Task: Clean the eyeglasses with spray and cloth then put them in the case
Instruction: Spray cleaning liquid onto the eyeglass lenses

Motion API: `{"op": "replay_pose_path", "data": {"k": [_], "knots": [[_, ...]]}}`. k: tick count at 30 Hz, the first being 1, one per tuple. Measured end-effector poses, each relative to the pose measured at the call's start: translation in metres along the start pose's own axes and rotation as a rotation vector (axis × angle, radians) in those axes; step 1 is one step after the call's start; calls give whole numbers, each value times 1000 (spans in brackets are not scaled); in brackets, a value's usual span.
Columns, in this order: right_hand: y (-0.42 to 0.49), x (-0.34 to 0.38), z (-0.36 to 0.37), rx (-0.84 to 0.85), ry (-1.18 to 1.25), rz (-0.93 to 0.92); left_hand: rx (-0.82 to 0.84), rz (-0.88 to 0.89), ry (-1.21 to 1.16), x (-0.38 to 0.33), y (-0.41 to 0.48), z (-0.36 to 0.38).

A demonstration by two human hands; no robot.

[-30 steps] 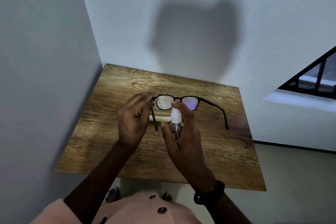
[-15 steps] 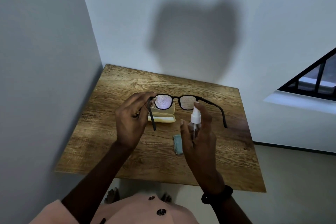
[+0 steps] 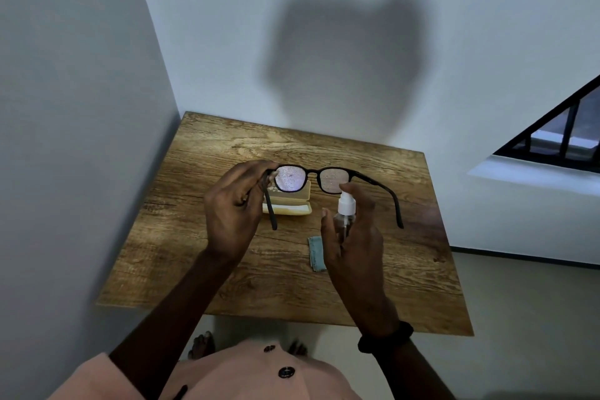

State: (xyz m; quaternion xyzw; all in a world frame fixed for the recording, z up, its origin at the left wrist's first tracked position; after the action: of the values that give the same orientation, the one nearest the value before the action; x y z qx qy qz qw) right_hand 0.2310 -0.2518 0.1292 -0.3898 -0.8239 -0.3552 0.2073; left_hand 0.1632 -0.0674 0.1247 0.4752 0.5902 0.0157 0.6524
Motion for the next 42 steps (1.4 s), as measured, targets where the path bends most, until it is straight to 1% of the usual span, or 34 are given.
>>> {"op": "replay_pose_path", "data": {"k": [9, 12, 14, 15, 17, 21, 25, 31, 37, 40, 42], "knots": [[-1, 4, -6, -7, 95, -48, -12, -9, -7, 1, 2, -1], [-2, 2, -11, -53, 132, -76, -29, -12, -10, 2, 2, -2], [-3, -4, -13, -116, 102, -79, -32, -13, -27, 2, 2, -3], [-3, -8, -14, -155, 83, -65, -33, -14, -37, 3, 2, -4], [-3, -19, -13, -184, 128, 22, -38, -9, -38, 2, 3, -4], [3, -52, -6, -168, 211, 218, -35, -10, -7, 1, 4, -4], [14, -85, 4, -167, 218, 330, -19, -3, -15, 3, 3, -4], [27, -125, 26, -132, 173, 352, -7, 2, -52, 7, 1, -3], [36, -142, 48, -26, 46, 315, -12, -23, -42, 20, 0, -3], [38, -147, 61, 23, 86, 333, -26, -39, -12, 23, 2, -3], [38, -151, 67, 28, 87, 361, -37, -47, -2, 23, 4, -3]]}}
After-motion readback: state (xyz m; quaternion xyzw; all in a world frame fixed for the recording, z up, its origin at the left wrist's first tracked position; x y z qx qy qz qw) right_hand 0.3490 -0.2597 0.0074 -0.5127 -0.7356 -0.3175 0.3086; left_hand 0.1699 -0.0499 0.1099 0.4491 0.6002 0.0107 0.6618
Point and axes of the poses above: each hand's wrist, its own y-axis towards the middle knuckle, its own z-axis out of the palm, x = y × z, the point moved 4 cm from there along y, towards the middle knuckle, and after that the axes turned 11 degrees about -y, right-handed, at the moved point
